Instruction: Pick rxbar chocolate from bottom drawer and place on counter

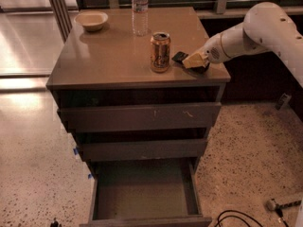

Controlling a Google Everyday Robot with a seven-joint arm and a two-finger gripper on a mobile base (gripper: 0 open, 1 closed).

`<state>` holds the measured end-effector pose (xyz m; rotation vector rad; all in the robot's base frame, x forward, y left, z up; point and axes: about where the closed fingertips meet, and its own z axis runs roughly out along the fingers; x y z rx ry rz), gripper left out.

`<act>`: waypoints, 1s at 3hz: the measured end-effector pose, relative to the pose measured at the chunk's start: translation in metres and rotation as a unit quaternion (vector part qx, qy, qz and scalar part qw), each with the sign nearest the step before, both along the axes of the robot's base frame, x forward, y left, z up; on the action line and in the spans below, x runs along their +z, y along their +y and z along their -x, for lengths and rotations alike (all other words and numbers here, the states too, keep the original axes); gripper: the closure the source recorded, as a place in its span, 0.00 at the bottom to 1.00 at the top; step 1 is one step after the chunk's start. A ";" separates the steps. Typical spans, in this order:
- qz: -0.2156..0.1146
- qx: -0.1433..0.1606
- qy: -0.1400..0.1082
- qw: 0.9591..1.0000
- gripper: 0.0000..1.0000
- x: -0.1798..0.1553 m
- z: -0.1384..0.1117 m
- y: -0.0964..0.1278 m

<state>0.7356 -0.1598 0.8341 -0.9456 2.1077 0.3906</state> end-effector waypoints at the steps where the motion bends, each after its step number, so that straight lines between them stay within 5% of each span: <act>1: 0.000 0.000 0.000 1.000 0.03 0.000 0.000 0.000; 3: 0.000 0.000 0.000 1.000 0.00 0.000 0.000 0.000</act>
Offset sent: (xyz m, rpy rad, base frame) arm 0.0000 0.0000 0.0000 0.0000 0.0000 0.0000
